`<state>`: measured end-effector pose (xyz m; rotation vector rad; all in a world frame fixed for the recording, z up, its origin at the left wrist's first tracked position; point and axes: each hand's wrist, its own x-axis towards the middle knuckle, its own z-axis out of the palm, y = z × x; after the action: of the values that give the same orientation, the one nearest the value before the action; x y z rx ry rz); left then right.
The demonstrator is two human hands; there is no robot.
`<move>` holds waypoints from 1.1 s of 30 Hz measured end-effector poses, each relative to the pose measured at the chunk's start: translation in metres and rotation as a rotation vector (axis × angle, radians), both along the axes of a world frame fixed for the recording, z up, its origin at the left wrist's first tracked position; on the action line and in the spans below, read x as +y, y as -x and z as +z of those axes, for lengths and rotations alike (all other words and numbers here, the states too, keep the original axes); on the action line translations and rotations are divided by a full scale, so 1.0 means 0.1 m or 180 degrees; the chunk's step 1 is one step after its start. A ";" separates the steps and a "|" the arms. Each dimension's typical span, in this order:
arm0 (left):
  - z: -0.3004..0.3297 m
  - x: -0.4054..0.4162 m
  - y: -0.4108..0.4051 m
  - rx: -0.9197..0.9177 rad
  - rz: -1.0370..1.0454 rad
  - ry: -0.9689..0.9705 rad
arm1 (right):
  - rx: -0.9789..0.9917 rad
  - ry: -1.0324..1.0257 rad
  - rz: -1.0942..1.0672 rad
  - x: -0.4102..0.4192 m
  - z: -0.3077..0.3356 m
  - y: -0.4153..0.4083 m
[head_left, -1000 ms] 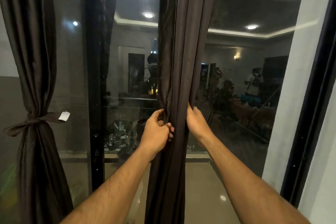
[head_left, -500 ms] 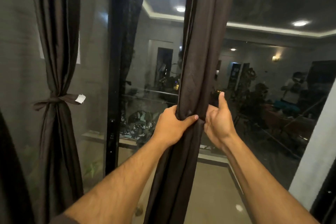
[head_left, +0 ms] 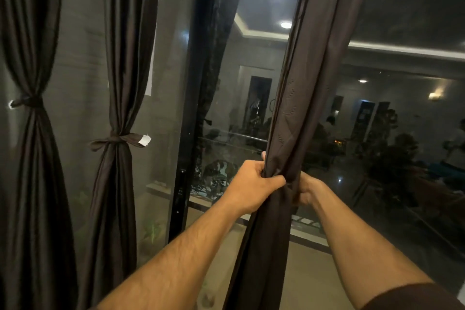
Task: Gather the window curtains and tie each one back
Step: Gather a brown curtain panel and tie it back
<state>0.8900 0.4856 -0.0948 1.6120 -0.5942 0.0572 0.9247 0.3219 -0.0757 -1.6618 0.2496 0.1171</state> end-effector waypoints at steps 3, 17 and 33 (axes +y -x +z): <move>0.07 0.02 0.03 0.0061 -0.0168 -0.0031 | -0.0054 -0.0240 0.0068 0.06 0.00 0.05; 0.08 0.04 0.08 0.0220 -0.0440 0.0007 | -0.0179 -0.1208 -0.0213 0.07 -0.12 0.18; 0.09 0.11 0.10 0.0231 -0.0783 -0.0025 | -0.0984 -0.1344 -0.0825 0.14 -0.02 0.28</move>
<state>0.8804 0.4966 -0.0855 1.5309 -0.7322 -0.1853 0.8966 0.3358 -0.0781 -1.1952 0.1871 -0.2658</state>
